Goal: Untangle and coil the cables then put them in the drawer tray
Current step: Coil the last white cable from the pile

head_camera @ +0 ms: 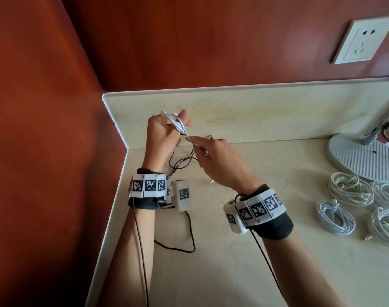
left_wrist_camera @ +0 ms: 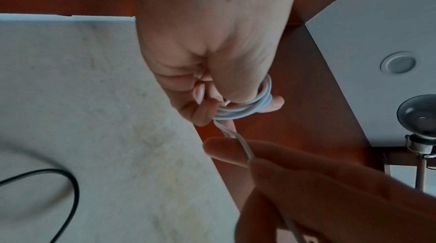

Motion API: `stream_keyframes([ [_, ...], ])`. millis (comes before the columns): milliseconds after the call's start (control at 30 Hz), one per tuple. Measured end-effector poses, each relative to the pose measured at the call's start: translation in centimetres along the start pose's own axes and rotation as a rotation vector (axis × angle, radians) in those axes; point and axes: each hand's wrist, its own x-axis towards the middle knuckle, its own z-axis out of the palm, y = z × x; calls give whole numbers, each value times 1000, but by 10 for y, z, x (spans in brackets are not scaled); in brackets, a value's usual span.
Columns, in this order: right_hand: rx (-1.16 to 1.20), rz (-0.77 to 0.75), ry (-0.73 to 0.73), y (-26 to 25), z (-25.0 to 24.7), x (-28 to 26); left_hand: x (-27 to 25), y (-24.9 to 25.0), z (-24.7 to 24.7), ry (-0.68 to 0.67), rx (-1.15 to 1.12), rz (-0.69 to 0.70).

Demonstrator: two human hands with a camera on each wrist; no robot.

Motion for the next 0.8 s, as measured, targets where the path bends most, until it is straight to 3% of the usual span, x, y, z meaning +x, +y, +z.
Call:
stream_keyframes([
  [167,-110,9,16,2,-10,2,4,-6,2,-58,115,76],
  [300,-80,48,75,9,-10,2,2,-5,5,-178,109,-34],
  [433,3,66,127,8,-11,6,-2,3,14,-276,142,109],
  [533,57,119,170,6,-11,10,-3,6,17,-254,162,178],
  [667,131,179,149,4,-7,10,-6,11,20,-242,23,141],
  [800,252,255,135,6,-1,9,-1,7,18,-159,44,166],
])
